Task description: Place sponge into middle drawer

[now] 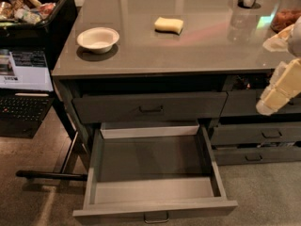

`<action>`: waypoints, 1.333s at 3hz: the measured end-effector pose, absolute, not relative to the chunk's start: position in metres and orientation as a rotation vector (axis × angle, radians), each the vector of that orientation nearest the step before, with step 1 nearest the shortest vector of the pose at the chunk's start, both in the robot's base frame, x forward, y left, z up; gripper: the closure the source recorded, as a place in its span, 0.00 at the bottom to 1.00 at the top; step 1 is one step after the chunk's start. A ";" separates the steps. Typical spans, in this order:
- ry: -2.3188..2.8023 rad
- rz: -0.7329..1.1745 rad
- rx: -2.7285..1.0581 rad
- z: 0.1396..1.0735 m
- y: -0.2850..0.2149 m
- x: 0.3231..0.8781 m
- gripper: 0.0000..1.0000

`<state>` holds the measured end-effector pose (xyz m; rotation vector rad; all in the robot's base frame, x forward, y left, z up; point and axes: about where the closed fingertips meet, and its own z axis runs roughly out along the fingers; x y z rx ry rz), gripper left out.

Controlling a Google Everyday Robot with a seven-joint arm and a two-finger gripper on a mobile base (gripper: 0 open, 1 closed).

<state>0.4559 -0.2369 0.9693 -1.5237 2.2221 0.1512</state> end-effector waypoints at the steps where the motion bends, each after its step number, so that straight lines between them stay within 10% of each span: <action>1: 2.214 0.435 -1.293 0.944 -0.249 0.476 0.00; 4: 1.968 0.782 -0.479 1.005 -0.241 0.500 0.00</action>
Offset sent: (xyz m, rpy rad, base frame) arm 0.0493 0.0066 0.0127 1.0920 0.0878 -0.3556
